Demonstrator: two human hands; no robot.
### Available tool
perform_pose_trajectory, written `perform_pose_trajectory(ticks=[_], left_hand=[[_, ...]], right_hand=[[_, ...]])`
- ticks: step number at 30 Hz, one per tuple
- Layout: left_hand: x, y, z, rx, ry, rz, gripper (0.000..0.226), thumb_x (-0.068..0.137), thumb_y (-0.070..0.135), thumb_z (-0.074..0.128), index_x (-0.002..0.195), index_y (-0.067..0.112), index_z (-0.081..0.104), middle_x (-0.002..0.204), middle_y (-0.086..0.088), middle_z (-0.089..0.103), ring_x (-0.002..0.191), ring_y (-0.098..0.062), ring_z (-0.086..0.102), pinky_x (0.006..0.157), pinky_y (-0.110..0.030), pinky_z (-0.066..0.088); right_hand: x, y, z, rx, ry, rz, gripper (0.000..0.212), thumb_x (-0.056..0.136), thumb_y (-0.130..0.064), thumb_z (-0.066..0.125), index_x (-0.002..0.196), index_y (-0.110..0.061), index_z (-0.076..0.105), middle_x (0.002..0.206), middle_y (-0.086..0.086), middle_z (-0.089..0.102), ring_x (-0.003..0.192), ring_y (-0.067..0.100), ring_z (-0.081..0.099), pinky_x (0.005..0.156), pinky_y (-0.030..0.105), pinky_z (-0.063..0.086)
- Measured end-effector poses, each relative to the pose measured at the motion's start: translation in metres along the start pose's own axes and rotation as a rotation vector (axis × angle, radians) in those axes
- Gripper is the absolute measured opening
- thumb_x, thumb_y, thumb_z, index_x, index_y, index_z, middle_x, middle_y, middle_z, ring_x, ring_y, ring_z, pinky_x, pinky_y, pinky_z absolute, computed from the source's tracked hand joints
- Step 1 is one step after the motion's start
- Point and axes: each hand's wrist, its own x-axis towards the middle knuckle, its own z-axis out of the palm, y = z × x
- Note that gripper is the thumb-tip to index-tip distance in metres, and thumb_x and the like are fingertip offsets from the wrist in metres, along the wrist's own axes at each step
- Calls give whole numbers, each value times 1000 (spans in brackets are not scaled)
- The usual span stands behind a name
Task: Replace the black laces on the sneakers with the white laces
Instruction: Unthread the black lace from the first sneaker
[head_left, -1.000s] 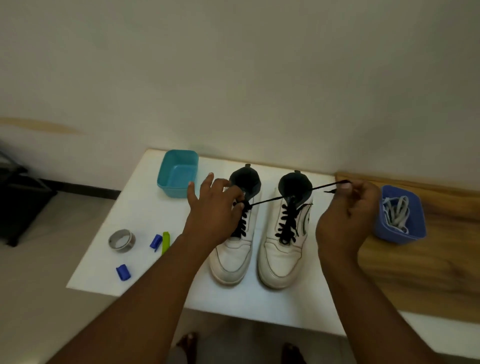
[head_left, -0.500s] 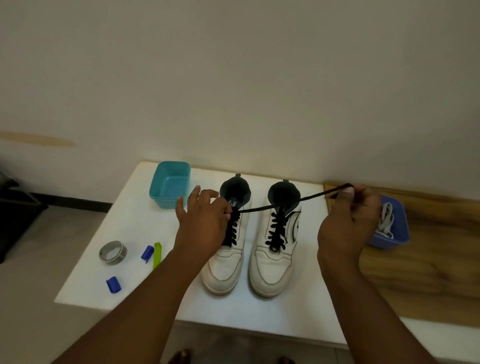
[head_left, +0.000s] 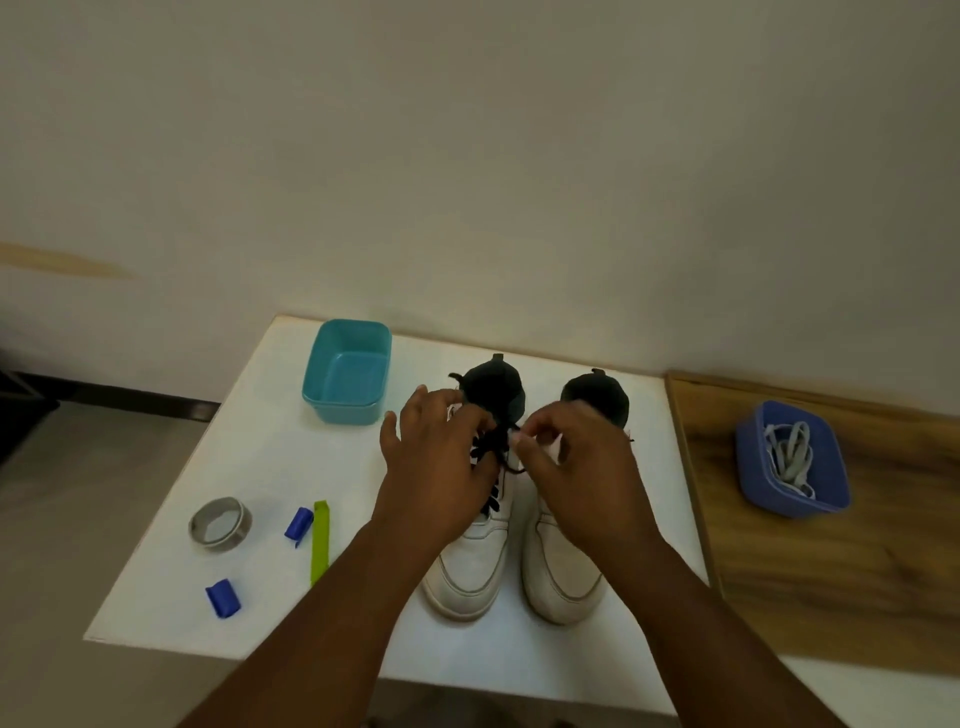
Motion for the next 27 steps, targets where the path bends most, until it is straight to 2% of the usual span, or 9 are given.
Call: perform_pose_trajectory(ticks=[3, 6, 10, 13, 15, 18, 20, 24, 27], left_hand=[[3, -1, 1, -4, 0, -3, 24, 94, 41, 62, 118, 40, 61, 150, 5, 43, 150, -24, 20, 120, -55, 18], [6, -3, 3, -38, 15, -24, 22, 95, 36, 61, 116, 38, 64, 142, 4, 50, 144, -25, 33, 115, -54, 29], [9, 7, -4, -518, 26, -114, 17, 97, 37, 58, 112, 33, 64, 124, 6, 57, 116, -14, 54, 101, -43, 49], [9, 15, -19, -684, 109, -109, 17, 100, 41, 53, 109, 32, 63, 114, 10, 59, 107, -6, 57, 91, -26, 49], [8, 21, -30, -779, 104, -126, 17, 102, 40, 51, 103, 31, 65, 103, 10, 65, 98, -2, 60, 81, -15, 46], [7, 27, -39, -957, 70, -204, 28, 104, 33, 48, 89, 18, 66, 85, -3, 70, 83, -12, 65, 74, -15, 51], [7, 29, -43, -1099, 60, -303, 31, 105, 30, 44, 87, 11, 63, 77, -9, 67, 78, -22, 65, 81, -29, 54], [14, 19, -53, -1592, 159, -544, 19, 104, 23, 45, 106, 18, 63, 70, 0, 62, 66, -14, 58, 74, -33, 50], [20, 8, -48, -1419, 191, -537, 25, 104, 24, 46, 124, 22, 60, 88, 2, 71, 78, -13, 64, 77, -30, 54]], right_hand=[[-2, 1, 4, -184, -186, 22, 20, 93, -49, 65, 112, -41, 65, 86, -17, 57, 76, 3, 56, 70, 25, 52], [-2, 3, 5, -257, -223, 7, 24, 96, -42, 63, 120, -40, 65, 88, -16, 58, 78, 4, 57, 74, 29, 55], [0, 5, 0, -309, -253, 67, 25, 96, -35, 63, 121, -34, 63, 75, -13, 59, 70, 5, 60, 74, 29, 57], [-2, -2, -3, -293, -40, 89, 15, 100, -37, 59, 113, -30, 62, 87, -12, 65, 74, 7, 62, 72, 29, 57], [-1, -7, -8, 7, 201, 112, 13, 101, -30, 59, 114, -31, 61, 92, -14, 67, 76, 8, 65, 72, 35, 60], [5, -15, -14, 383, 241, 18, 63, 101, -20, 60, 154, -37, 32, 134, -22, 59, 104, 10, 67, 90, 30, 54], [5, -19, -11, 405, 124, -43, 80, 101, -21, 61, 160, -41, 11, 152, -20, 44, 112, 9, 66, 94, 25, 53], [-1, -17, 9, 132, -71, 74, 61, 95, -40, 68, 148, -40, 38, 128, -19, 58, 85, -1, 66, 76, 24, 58], [-6, -6, 24, -23, -167, 60, 50, 94, -49, 66, 140, -37, 52, 127, -14, 53, 86, 4, 61, 76, 17, 50]])
